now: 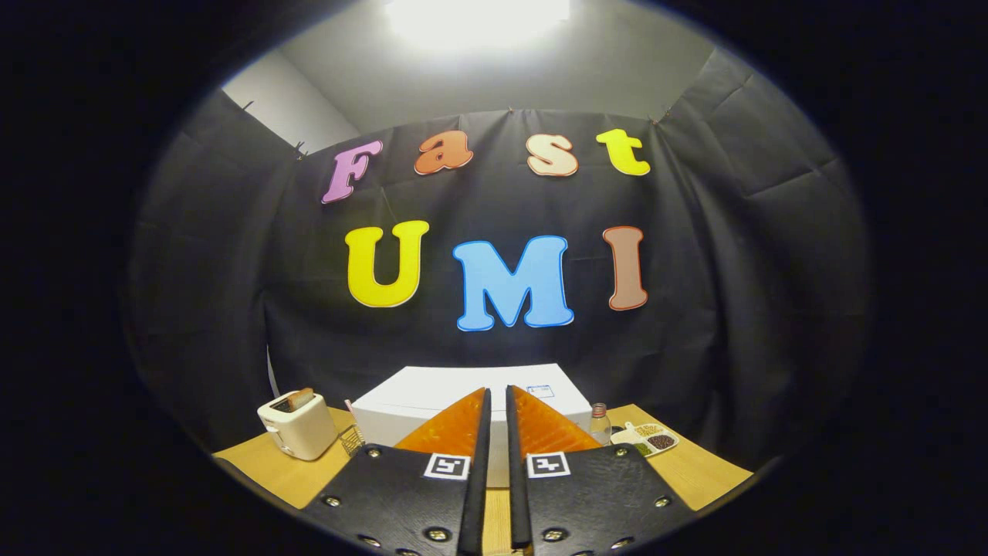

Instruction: Open the microwave, put the food inside, and close the microwave door.

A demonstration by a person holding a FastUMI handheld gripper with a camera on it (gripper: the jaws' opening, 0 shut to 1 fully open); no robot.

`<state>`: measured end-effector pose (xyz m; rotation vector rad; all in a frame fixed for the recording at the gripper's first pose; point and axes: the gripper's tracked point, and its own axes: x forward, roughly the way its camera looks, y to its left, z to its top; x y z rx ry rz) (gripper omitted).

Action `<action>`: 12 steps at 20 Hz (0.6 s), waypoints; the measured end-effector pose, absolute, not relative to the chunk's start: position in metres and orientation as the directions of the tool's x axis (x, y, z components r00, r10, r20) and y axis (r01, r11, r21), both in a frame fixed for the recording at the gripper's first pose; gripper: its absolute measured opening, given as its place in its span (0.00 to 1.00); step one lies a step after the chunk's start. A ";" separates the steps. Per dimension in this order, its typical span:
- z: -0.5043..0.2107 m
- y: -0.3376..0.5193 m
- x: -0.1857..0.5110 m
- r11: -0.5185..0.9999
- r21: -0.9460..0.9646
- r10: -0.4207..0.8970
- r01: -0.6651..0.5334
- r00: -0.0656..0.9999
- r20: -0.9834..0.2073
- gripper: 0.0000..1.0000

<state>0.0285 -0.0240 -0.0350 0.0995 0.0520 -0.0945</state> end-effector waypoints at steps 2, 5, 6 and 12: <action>-0.027 -0.024 0.020 0.991 0.056 -0.116 0.118 0.992 -0.045 0.35; -0.010 -0.013 0.011 0.994 0.036 -0.099 0.098 0.995 0.004 0.72; -0.006 -0.012 0.010 0.995 0.031 -0.097 0.097 0.995 0.014 0.75; 0.003 0.002 0.010 0.997 0.024 -0.070 0.070 0.997 0.014 0.87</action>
